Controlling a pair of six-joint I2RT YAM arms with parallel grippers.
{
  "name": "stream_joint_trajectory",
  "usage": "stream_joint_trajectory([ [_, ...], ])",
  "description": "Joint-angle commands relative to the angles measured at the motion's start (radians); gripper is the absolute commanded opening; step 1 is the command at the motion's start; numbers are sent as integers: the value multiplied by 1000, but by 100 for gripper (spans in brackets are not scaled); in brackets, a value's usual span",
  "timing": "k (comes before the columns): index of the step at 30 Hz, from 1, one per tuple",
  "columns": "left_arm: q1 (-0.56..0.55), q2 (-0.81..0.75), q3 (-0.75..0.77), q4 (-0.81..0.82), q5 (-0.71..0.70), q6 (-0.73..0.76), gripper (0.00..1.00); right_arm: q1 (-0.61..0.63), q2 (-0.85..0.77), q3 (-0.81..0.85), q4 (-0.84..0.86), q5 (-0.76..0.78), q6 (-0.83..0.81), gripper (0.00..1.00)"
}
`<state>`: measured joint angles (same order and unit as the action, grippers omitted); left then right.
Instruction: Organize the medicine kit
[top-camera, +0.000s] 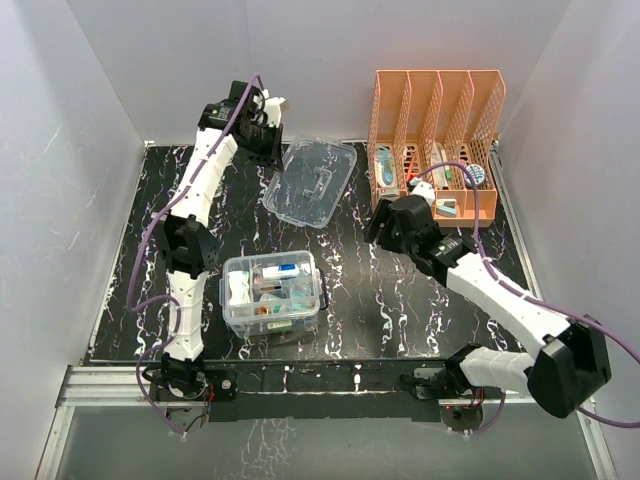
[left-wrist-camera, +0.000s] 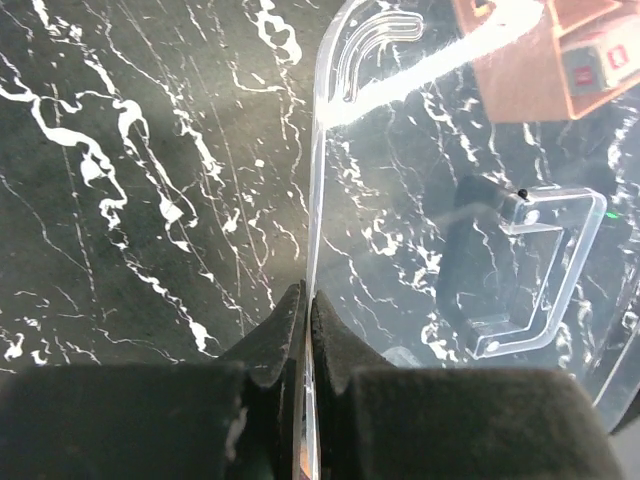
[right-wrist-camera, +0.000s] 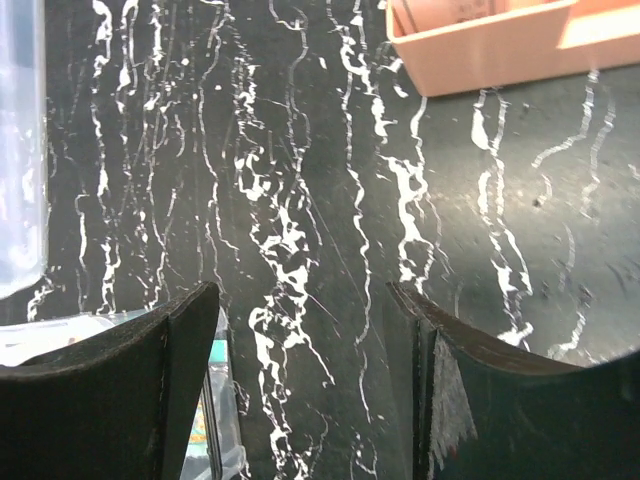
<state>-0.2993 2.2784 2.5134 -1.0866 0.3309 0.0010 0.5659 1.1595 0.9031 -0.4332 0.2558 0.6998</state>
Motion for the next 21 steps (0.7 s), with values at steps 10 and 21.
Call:
stream_joint_trajectory([
  [10, 87, -167, -47, -98, 381, -6, 0, -75, 229, -4, 550, -416, -75, 58],
  [21, 136, -185, -92, -102, 514, -20, 0, -140, 305, -30, 980, -709, 28, 58],
])
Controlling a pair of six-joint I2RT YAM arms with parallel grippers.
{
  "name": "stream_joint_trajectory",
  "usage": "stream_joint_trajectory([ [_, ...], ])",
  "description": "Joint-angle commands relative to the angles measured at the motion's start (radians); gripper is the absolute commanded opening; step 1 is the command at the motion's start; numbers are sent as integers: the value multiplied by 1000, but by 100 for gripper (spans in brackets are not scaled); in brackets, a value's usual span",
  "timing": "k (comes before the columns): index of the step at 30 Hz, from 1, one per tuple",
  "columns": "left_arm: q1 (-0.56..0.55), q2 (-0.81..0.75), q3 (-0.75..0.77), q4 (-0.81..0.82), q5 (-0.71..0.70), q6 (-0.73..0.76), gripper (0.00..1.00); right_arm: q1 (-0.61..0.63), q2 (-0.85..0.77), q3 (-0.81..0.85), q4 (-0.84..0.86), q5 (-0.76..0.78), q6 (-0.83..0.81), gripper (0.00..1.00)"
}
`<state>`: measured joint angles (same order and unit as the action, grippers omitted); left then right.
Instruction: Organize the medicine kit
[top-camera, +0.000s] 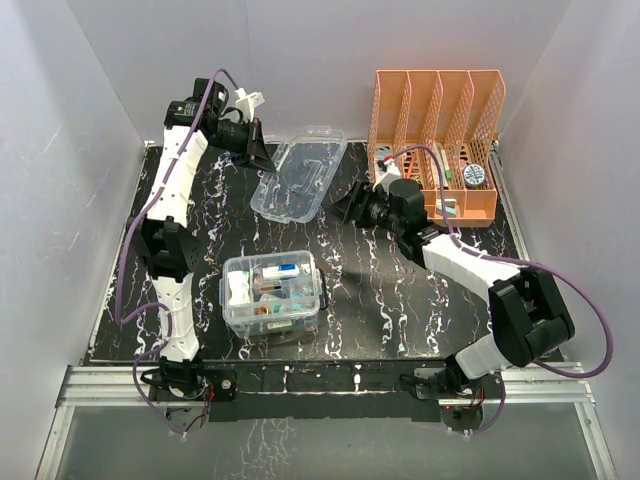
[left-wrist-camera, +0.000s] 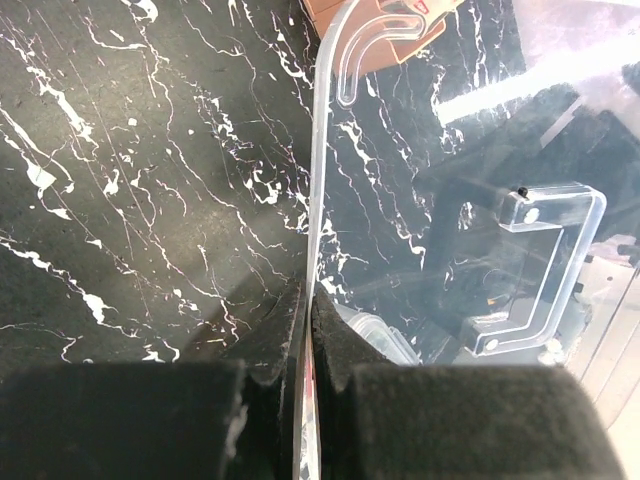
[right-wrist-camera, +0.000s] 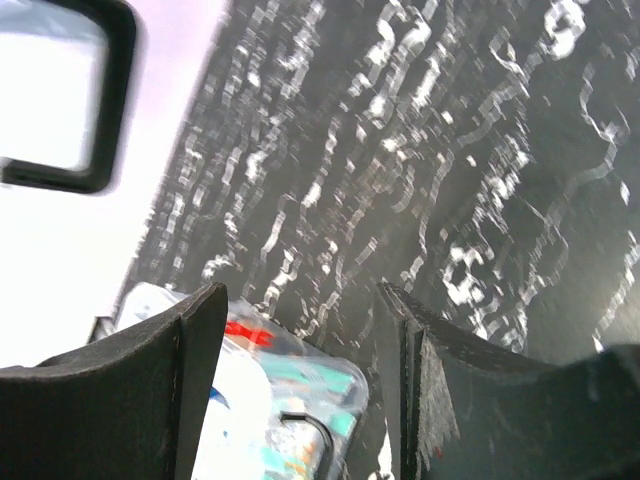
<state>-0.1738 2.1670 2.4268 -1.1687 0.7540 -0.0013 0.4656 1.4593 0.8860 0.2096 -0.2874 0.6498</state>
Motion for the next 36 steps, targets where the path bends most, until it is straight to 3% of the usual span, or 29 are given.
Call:
stream_joint_trajectory([
  [1, 11, -75, -8, -20, 92, -17, 0, -51, 15, -32, 417, -201, 113, 58],
  [8, 16, -86, -33, -15, 128, -27, 0, -73, 132, -76, 833, -355, 329, 56],
  [16, 16, -96, -63, -10, 152, -35, 0, -73, 312, -35, 1183, -401, 523, 50],
  [36, 16, -95, -73, -18, 165, -31, 0, -56, 429, 85, 1205, -401, 585, 50],
])
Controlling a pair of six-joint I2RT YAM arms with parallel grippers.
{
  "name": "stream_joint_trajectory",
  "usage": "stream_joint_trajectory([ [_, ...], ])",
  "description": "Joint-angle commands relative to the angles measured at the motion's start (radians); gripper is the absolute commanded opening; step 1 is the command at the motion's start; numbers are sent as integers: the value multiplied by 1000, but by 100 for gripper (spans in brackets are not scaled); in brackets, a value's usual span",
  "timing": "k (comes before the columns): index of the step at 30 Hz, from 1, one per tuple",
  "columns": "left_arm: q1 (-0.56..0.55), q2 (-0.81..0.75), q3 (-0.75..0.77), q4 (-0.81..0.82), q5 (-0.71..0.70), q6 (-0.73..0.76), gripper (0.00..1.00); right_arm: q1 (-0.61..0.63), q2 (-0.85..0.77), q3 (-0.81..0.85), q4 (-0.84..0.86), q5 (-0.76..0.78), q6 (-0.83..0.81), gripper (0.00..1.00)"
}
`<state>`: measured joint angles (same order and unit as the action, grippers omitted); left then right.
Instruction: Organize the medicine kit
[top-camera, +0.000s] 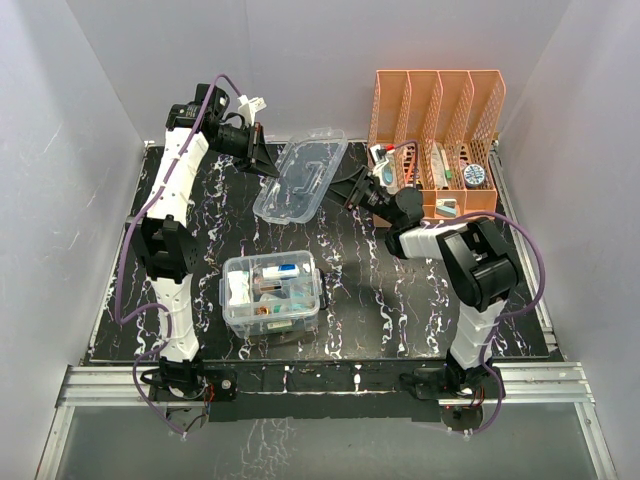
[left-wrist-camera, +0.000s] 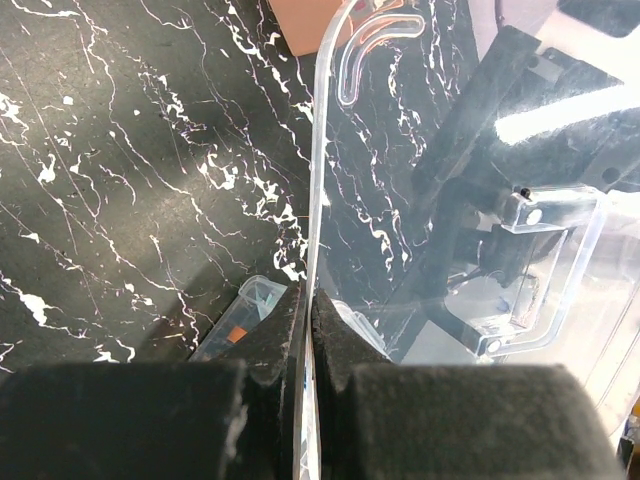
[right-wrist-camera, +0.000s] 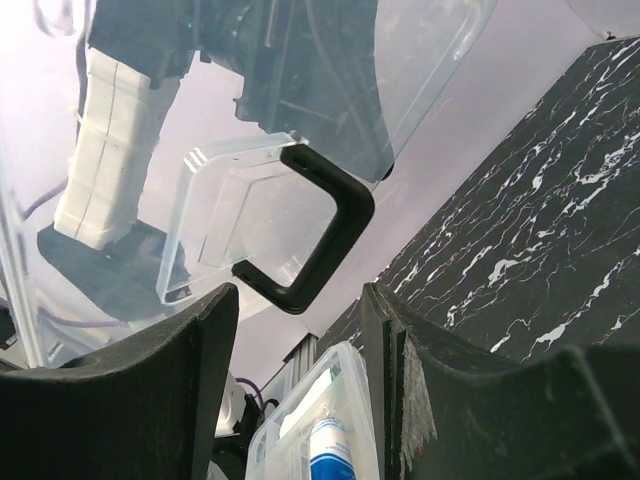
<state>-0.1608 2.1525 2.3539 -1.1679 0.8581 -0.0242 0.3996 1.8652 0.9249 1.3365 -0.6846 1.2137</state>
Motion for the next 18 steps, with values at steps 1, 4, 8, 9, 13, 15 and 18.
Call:
stream_joint_trajectory([
  [1, 3, -80, -2, -18, 63, -9, 0, 12, 32, 52, 85, -3, 28, 50],
  [4, 3, -79, -3, -21, 67, -9, 0, 23, 51, 74, 92, -1, 35, 49],
  [8, 3, -76, -8, -22, 68, -8, 0, 42, 71, 129, 80, -8, 35, 49],
  [9, 3, -75, -8, -22, 68, -7, 0, 47, 75, 142, 72, -12, 34, 49],
  [13, 3, -71, -9, -22, 70, -6, 0, 52, 79, 164, 70, -22, 33, 46],
  [15, 3, -68, -10, -23, 71, -6, 0, 53, 75, 164, 70, -25, 35, 42],
  [18, 3, -66, -13, -19, 74, -9, 0, 53, 75, 164, 71, -31, 39, 29],
])
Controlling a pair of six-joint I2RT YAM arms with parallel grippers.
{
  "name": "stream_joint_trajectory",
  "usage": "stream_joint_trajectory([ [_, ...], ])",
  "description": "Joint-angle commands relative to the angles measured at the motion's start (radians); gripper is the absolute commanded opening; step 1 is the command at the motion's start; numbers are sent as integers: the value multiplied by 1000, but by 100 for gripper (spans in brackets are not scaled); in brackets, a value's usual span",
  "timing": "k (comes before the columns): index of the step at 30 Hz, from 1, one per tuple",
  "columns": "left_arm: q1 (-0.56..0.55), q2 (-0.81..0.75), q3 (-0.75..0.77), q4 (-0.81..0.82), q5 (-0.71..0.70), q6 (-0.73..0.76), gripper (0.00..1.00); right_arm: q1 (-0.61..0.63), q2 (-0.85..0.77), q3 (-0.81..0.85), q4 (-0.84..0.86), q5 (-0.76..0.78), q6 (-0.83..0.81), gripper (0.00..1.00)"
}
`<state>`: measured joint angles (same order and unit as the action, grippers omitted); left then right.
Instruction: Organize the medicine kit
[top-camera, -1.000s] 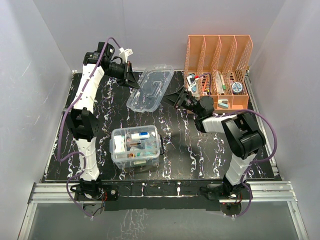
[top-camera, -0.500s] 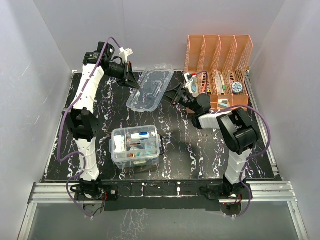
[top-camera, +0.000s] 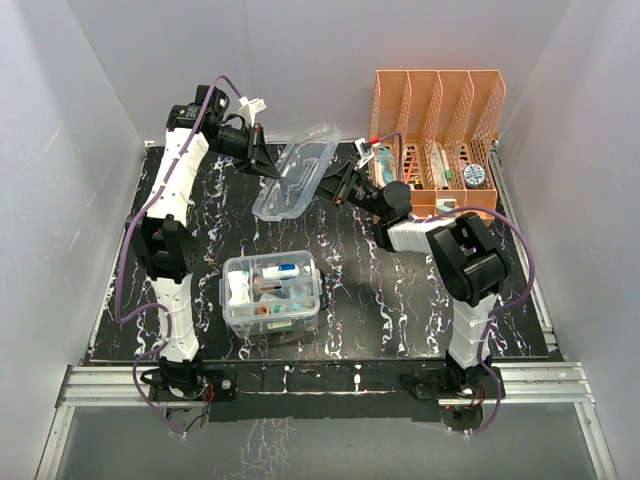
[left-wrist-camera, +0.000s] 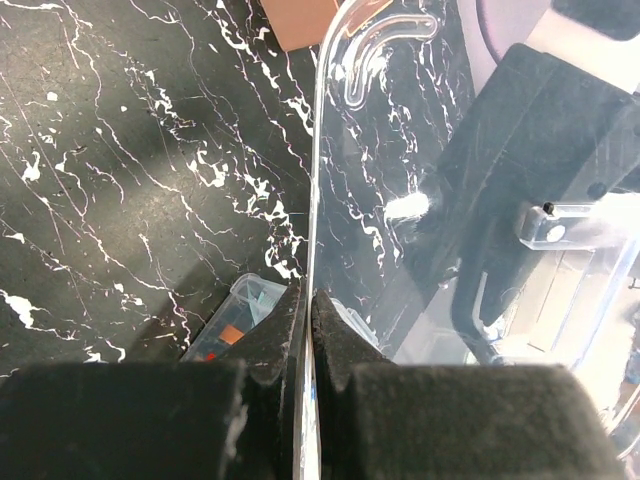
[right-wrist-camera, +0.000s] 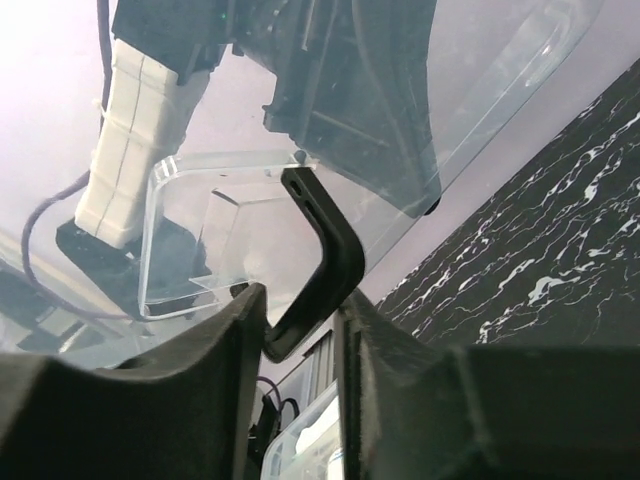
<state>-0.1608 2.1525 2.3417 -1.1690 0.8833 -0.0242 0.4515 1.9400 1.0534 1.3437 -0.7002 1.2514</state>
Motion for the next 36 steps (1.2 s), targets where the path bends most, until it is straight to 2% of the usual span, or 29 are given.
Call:
stream_joint_trajectory([
  [1, 3, -66, -1, -18, 51, -10, 0, 0, 0, 34, 65, -16, 4, 25],
  [6, 3, -63, 0, -22, 44, -5, 0, 0, -10, 18, 72, -17, 16, 0],
  [9, 4, -59, 8, -21, 13, -2, 0, -1, -50, -4, 2, -15, -24, 0],
  [11, 12, -47, 30, -21, -14, 0, 3, 0, -100, -17, -122, -13, -92, 0],
  [14, 42, -33, 69, -12, -24, -5, 48, -1, -186, -7, -369, -11, -235, 0],
  [15, 55, -29, 81, -10, -24, -6, 60, -1, -229, 5, -459, -12, -288, 0],
  [17, 81, -23, 102, -5, -26, -9, 75, -1, -271, 38, -625, -3, -388, 0],
  [20, 119, -29, 119, -8, -41, 4, 86, -2, -308, 136, -922, 35, -567, 0],
  [23, 155, -54, 120, -23, -77, 50, 87, 3, -314, 305, -1275, 133, -760, 0],
  [25, 175, -77, 113, -35, -126, 88, 87, 27, -283, 492, -1547, 227, -904, 0],
  [27, 200, -108, 97, -39, -178, 129, 88, 55, -242, 631, -1744, 304, -1007, 0],
  [30, 249, -167, 40, -20, -231, 171, 88, 108, -170, 803, -1988, 417, -1131, 0],
  [36, 374, -243, 11, -30, -286, 215, 88, 238, -59, 996, -2276, 619, -1308, 0],
])
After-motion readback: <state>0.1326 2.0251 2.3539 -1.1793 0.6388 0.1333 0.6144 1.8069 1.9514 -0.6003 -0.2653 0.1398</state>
